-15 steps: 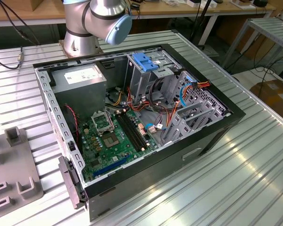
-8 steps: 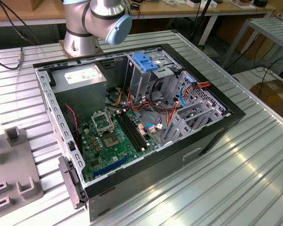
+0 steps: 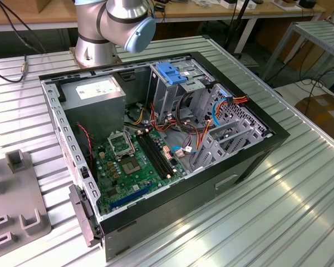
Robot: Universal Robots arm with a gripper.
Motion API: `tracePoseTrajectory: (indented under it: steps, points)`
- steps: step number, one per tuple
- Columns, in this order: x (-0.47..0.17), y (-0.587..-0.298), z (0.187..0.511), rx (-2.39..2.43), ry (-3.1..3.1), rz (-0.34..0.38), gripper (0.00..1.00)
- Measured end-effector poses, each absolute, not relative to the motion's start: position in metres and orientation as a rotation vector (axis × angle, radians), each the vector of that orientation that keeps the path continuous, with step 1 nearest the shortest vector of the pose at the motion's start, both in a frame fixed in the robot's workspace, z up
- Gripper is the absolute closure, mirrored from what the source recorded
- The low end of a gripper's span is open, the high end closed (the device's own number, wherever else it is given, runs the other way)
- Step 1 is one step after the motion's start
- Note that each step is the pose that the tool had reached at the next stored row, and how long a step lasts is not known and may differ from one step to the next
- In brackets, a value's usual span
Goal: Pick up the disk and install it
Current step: 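Pick up the disk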
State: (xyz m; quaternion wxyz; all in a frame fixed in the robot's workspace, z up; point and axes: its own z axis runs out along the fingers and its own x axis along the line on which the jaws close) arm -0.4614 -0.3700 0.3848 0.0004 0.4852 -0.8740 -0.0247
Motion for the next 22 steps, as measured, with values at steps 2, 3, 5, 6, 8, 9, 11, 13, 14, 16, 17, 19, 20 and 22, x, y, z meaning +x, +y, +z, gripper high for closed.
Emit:
tracePoseTrajectory:
  steps: [2, 3, 5, 6, 8, 9, 11, 13, 14, 16, 17, 19, 20, 22]
  points:
    - [-0.461, -0.37, 0.384, 1.58, -2.712, -0.077, 0.9]
    - [-0.461, -0.37, 0.384, 1.608, -2.695, -0.077, 0.9]
    - [-0.461, -0.37, 0.383, 1.661, -2.661, -0.077, 0.9]
    - [-0.461, -0.37, 0.383, 1.686, -2.645, -0.077, 0.9]
    - [-0.461, -0.37, 0.382, 1.737, -2.61, -0.076, 0.9]
    - [-0.461, -0.37, 0.381, 1.76, -2.595, -0.076, 0.9]
    - [-0.461, -0.37, 0.38, 1.817, -2.554, -0.075, 0.89]
    - [-0.461, -0.37, 0.377, 1.892, -2.498, -0.075, 0.71]
    - [-0.461, -0.37, 0.377, 1.91, -2.483, -0.075, 0.64]
    - [-0.461, -0.371, 0.375, 1.942, -2.458, -0.074, 0.52]
    - [-0.462, -0.371, 0.374, 1.949, -2.452, -0.074, 0.52]
    - [-0.462, -0.372, 0.37, 1.964, -2.44, -0.074, 0.46]
    - [-0.463, -0.373, 0.369, 1.967, -2.438, -0.074, 0.46]
    - [-0.463, -0.373, 0.364, 1.967, -2.438, -0.073, 0.46]
